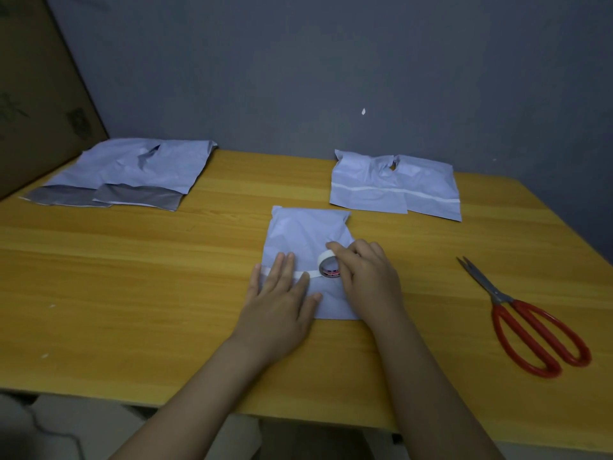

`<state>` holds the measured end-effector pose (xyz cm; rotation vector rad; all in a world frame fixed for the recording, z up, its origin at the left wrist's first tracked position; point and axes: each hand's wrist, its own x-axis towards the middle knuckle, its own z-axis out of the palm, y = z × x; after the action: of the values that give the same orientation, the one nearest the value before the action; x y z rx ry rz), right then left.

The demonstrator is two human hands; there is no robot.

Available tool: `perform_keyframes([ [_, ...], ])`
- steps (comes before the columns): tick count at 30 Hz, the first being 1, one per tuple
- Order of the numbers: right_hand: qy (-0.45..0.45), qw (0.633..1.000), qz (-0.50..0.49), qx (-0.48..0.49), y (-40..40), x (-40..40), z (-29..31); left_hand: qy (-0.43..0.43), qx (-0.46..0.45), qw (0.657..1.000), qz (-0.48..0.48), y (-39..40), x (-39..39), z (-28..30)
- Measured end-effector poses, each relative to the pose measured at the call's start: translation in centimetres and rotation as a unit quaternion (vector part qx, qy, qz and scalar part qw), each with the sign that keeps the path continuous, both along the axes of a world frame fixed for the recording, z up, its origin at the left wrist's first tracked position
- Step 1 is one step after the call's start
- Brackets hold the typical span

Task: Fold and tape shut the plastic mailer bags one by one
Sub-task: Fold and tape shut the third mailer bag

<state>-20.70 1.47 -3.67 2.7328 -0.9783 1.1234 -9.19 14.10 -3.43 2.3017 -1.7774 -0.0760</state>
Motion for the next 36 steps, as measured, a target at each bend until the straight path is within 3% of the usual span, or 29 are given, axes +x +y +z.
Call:
perform_keyframes([
  [2,0.002,1.000,-0.002,0.004,0.0,0.0,0.0,0.033,0.029,0.999,0.015,-0.1,0.2,0.5],
  [5,-0.005,1.000,-0.008,0.011,-0.1,-0.1,0.0,0.024,-0.015,0.999,0.028,-0.5,0.1,0.6],
  [12,-0.013,1.000,-0.010,0.018,-0.1,-0.2,-0.2,0.014,0.047,0.999,-0.006,-1.0,-0.5,-0.3],
  [22,-0.005,0.998,0.008,0.058,0.4,-0.3,0.0,0.051,0.049,0.997,-0.033,-0.6,1.1,0.0],
  [28,0.044,0.991,0.034,0.123,0.3,-0.6,0.6,0.075,0.050,0.994,-0.065,0.2,2.4,0.1],
  [36,0.066,0.968,0.088,0.227,0.4,-0.7,1.5,0.012,0.047,0.997,-0.067,0.1,2.6,0.3],
])
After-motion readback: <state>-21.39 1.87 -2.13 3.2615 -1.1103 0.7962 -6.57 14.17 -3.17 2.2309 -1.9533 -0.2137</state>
